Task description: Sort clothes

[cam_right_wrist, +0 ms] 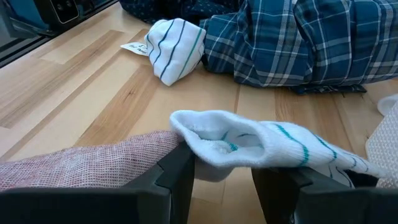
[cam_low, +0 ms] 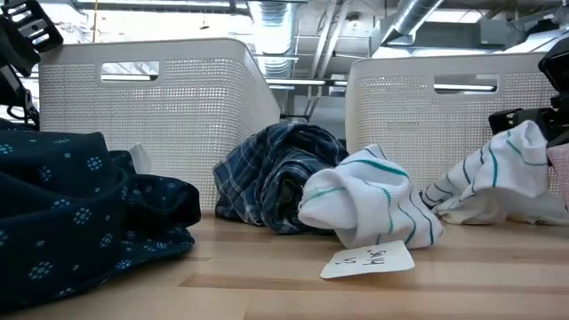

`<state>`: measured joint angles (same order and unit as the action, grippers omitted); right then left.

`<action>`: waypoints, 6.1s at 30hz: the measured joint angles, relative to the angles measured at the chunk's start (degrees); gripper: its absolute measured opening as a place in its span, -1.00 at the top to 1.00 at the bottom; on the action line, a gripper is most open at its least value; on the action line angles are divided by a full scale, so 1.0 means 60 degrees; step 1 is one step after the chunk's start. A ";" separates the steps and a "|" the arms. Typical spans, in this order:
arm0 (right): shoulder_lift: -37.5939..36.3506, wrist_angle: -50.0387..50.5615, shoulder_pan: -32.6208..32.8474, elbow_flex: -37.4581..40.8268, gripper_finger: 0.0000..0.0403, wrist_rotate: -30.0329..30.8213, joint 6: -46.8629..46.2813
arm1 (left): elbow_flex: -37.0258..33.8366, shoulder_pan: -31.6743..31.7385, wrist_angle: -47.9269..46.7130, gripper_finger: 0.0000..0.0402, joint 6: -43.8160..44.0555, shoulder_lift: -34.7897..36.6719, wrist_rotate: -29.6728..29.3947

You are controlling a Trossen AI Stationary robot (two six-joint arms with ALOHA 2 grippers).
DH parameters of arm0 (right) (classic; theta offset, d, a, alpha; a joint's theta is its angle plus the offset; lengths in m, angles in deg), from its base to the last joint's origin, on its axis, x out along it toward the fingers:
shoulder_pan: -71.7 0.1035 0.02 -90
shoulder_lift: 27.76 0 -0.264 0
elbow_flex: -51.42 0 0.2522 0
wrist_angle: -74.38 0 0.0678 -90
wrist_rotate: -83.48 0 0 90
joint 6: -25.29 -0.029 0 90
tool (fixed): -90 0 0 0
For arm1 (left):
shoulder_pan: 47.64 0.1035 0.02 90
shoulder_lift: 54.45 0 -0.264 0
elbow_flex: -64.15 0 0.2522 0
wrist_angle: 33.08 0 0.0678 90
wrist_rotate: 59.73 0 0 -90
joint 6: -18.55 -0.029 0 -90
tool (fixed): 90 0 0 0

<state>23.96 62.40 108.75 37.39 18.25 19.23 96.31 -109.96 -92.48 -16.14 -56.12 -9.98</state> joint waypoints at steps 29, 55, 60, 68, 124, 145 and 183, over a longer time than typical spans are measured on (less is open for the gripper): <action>0.0000 0.0000 0.0002 0.0000 0.16 -0.0003 -0.0001 | -0.0001 0.0000 -0.0001 0.22 -0.0001 0.0000 0.0000; 0.0000 0.0000 0.0002 0.0000 0.16 -0.0003 0.0001 | 0.0000 0.0001 0.0001 0.22 -0.0004 0.0001 0.0001; 0.0000 0.0000 0.0002 0.0000 0.16 -0.0003 -0.0001 | -0.0001 -0.0001 -0.0001 0.22 0.0000 -0.0001 0.0001; 0.0000 0.0000 0.0000 0.0000 0.16 -0.0003 0.0003 | 0.0001 0.0001 0.0001 0.22 -0.0002 0.0002 0.0001; 0.0000 0.0000 0.0002 0.0000 0.16 -0.0001 -0.0001 | 0.0001 -0.0001 0.0009 0.22 -0.0764 0.0002 -0.0597; 0.0000 0.0011 0.0002 0.0000 0.16 -0.0003 -0.0001 | -0.0298 0.0003 0.4244 0.22 0.3759 -0.0016 -0.0295; 0.0000 0.0011 0.0002 0.0000 0.16 -0.0002 -0.0001 | -0.0289 0.0006 0.6736 0.22 0.5544 -0.0300 0.0096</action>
<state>23.96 62.47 108.76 37.39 18.23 19.22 94.58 -109.93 -52.06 17.12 -57.92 -9.41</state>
